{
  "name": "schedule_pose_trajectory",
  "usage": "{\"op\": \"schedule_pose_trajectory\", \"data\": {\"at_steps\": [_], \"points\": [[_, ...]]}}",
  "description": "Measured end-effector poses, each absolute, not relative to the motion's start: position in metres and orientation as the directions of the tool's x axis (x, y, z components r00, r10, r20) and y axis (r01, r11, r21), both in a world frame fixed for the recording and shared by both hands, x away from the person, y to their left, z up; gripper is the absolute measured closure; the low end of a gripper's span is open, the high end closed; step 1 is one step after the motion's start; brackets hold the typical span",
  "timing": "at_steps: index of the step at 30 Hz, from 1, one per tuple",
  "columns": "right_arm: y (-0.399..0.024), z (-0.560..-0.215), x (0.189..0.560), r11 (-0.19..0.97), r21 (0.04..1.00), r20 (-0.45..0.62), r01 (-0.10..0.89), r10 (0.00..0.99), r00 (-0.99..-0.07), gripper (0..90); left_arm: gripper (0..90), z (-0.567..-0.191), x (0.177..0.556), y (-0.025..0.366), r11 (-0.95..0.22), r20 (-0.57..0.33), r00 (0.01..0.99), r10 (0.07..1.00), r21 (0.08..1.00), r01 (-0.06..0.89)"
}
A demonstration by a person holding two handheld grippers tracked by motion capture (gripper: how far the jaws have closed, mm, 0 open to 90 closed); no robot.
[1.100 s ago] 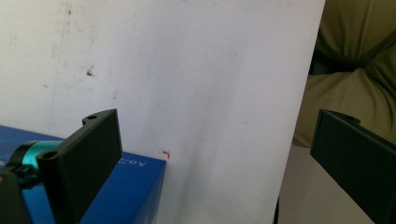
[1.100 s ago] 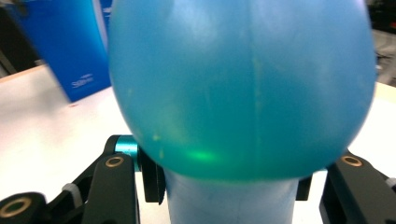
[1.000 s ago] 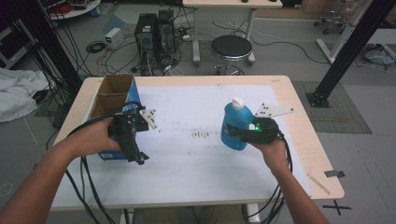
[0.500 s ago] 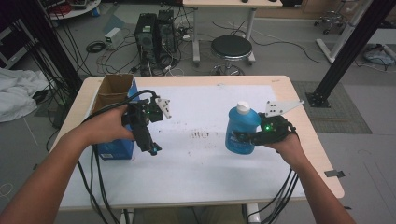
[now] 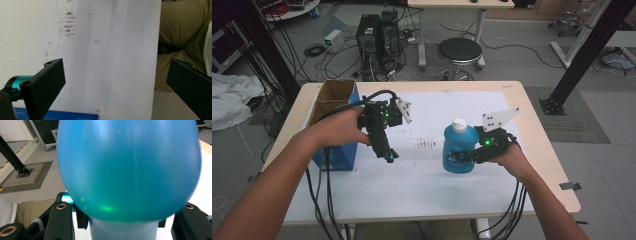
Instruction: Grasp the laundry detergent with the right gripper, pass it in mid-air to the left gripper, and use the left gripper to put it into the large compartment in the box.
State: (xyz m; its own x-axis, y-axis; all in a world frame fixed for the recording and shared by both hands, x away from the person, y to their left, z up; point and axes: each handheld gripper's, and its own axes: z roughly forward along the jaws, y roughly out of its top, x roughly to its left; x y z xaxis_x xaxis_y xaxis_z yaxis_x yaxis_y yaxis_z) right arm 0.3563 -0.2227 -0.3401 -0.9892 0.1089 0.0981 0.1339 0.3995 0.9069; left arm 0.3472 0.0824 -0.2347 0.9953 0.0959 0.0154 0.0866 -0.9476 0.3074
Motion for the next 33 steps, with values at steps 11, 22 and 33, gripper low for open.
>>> {"op": "schedule_pose_trajectory", "data": {"at_steps": [11,22,33], "points": [[-0.205,-0.339,0.355,0.414,0.903,0.097,0.118,0.072,-0.993,43.8,2.2,-0.231,0.350,0.070,-0.953,0.004,0.997,0.075,0.293,0.070],[-0.178,-0.334,0.354,0.429,0.899,0.081,0.088,0.033,-0.996,43.8,2.2,-0.225,0.353,0.052,-0.958,0.005,0.998,0.056,0.282,0.052],[-0.163,-0.335,0.356,0.421,0.904,0.079,0.077,0.013,-0.997,43.8,2.2,-0.220,0.354,0.039,-0.962,0.001,0.999,0.046,0.268,0.044]]}}
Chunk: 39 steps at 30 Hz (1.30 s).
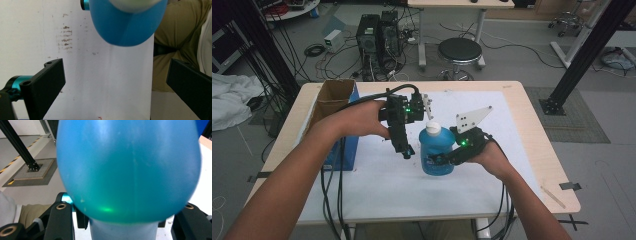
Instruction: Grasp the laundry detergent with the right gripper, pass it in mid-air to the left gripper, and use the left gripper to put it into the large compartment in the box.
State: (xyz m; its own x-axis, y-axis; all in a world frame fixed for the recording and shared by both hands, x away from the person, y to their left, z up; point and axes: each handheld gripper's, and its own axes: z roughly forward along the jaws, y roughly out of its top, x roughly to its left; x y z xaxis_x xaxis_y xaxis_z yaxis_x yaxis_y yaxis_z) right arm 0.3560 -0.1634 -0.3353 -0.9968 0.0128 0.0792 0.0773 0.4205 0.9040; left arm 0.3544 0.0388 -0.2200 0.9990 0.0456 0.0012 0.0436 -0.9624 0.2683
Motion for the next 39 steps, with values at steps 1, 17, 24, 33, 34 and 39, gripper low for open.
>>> {"op": "schedule_pose_trajectory", "data": {"at_steps": [1,17,24,33,34,39], "points": [[-0.163,-0.336,0.356,0.418,0.905,0.081,0.080,0.015,-0.997,43.9,2.2,-0.220,0.354,0.038,-0.962,0.001,0.999,0.047,0.268,0.045],[-0.150,-0.338,0.357,0.403,0.911,0.090,0.086,0.009,-0.996,43.9,2.2,-0.215,0.355,0.014,-0.966,0.001,1.000,0.005,0.260,0.005],[-0.149,-0.338,0.358,0.400,0.912,0.093,0.088,0.007,-0.996,43.9,2.2,-0.214,0.356,0.006,-0.965,0.001,1.000,-0.007,0.261,-0.007],[-0.148,-0.336,0.358,0.400,0.912,0.098,0.093,0.007,-0.995,43.9,2.2,-0.218,0.360,-0.001,-0.967,0.007,1.000,-0.011,0.255,-0.013],[-0.148,-0.336,0.358,0.400,0.912,0.098,0.092,0.007,-0.995,43.8,2.2,-0.218,0.360,-0.001,-0.966,0.007,1.000,-0.012,0.258,-0.013],[-0.148,-0.336,0.358,0.400,0.912,0.098,0.093,0.009,-0.995,43.8,2.2,-0.219,0.360,-0.004,-0.967,0.008,1.000,-0.019,0.252,-0.020]]}}
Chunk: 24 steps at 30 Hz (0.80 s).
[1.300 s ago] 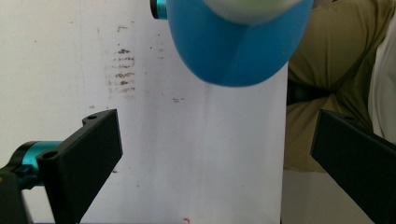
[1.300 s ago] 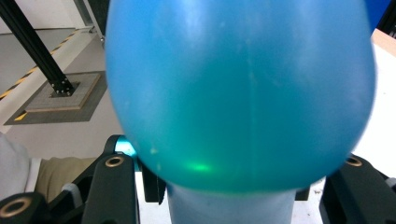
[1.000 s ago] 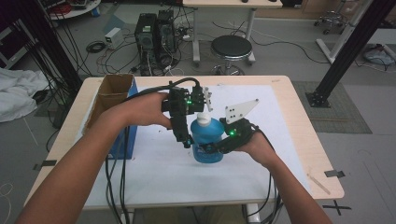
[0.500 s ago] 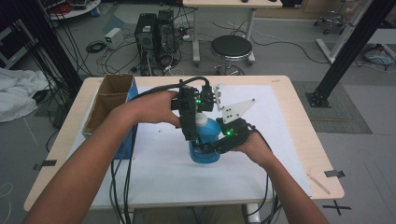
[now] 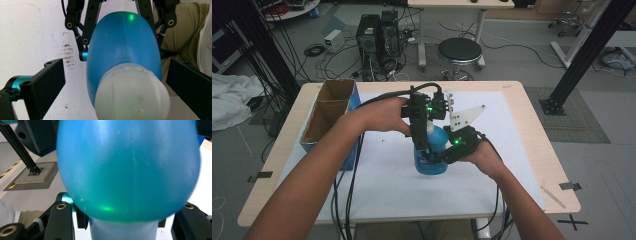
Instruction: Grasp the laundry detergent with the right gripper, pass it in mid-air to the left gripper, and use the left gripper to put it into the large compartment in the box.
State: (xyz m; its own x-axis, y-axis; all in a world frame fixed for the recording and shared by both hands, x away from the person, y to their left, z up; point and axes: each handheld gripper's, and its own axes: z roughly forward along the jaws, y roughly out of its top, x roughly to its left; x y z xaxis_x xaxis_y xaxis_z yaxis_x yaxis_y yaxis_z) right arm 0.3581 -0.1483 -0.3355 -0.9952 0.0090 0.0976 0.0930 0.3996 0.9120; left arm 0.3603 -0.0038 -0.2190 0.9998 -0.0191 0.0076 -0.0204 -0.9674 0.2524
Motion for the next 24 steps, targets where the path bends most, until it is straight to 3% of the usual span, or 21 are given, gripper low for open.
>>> {"op": "schedule_pose_trajectory", "data": {"at_steps": [3,5,14,17,24], "points": [[-0.1476,-0.3354,0.3576,0.400,0.911,0.099,0.095,0.011,-0.995,43.8,2.6,-0.2189,0.3608,-0.0039,-0.965,0.012,1.000,-0.018,0.260,-0.020],[-0.1474,-0.3353,0.3571,0.404,0.910,0.100,0.095,0.009,-0.995,43.9,9.6,-0.2183,0.3610,-0.0033,-0.964,0.001,0.999,-0.032,0.265,-0.031],[-0.1475,-0.3348,0.3574,0.397,0.913,0.095,0.091,0.010,-0.995,43.8,10.0,-0.2219,0.3602,-0.0054,-0.966,-0.001,0.999,-0.038,0.254,-0.036],[-0.1477,-0.3346,0.3570,0.397,0.914,0.094,0.090,0.010,-0.996,43.8,16.2,-0.2230,0.3601,-0.0054,-0.964,-0.013,0.999,-0.052,0.263,-0.047],[-0.1499,-0.3338,0.3576,0.400,0.912,0.091,0.088,0.012,-0.996,43.8,21.0,-0.2229,0.3603,-0.0060,-0.962,-0.015,0.998,-0.055,0.268,-0.049]]}}
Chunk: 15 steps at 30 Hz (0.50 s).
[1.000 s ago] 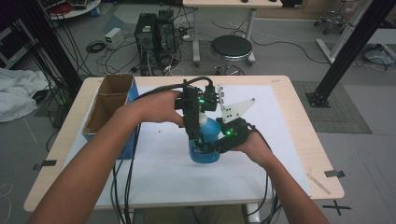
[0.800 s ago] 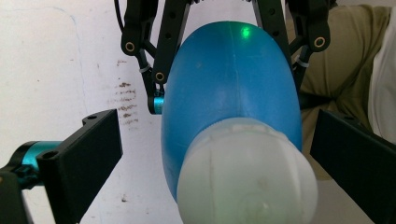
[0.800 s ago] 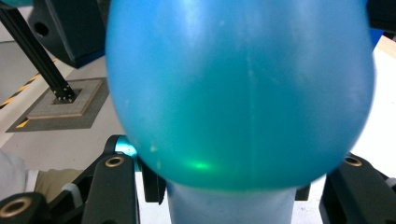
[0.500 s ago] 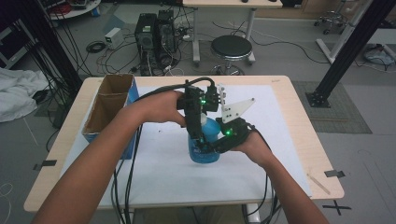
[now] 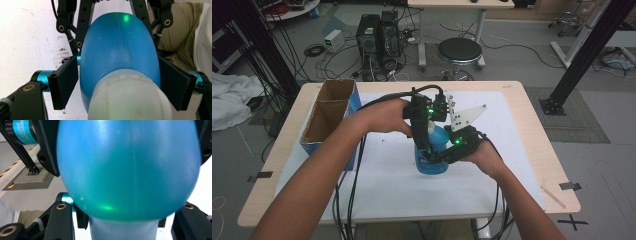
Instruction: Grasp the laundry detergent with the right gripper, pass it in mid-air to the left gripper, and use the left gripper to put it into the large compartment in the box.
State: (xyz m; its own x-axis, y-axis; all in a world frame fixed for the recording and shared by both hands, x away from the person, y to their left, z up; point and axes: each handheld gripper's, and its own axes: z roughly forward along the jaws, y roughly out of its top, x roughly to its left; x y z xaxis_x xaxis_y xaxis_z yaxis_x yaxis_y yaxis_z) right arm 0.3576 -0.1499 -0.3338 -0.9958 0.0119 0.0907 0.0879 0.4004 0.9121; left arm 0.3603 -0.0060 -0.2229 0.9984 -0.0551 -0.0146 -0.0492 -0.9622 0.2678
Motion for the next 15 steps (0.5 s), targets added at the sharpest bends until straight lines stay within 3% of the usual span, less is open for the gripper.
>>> {"op": "schedule_pose_trajectory", "data": {"at_steps": [15], "points": [[-0.1485,-0.3338,0.3567,0.402,0.911,0.094,0.092,0.013,-0.995,43.8,30.4,-0.2221,0.3594,-0.0061,-0.959,-0.010,0.997,-0.071,0.277,-0.065]]}}
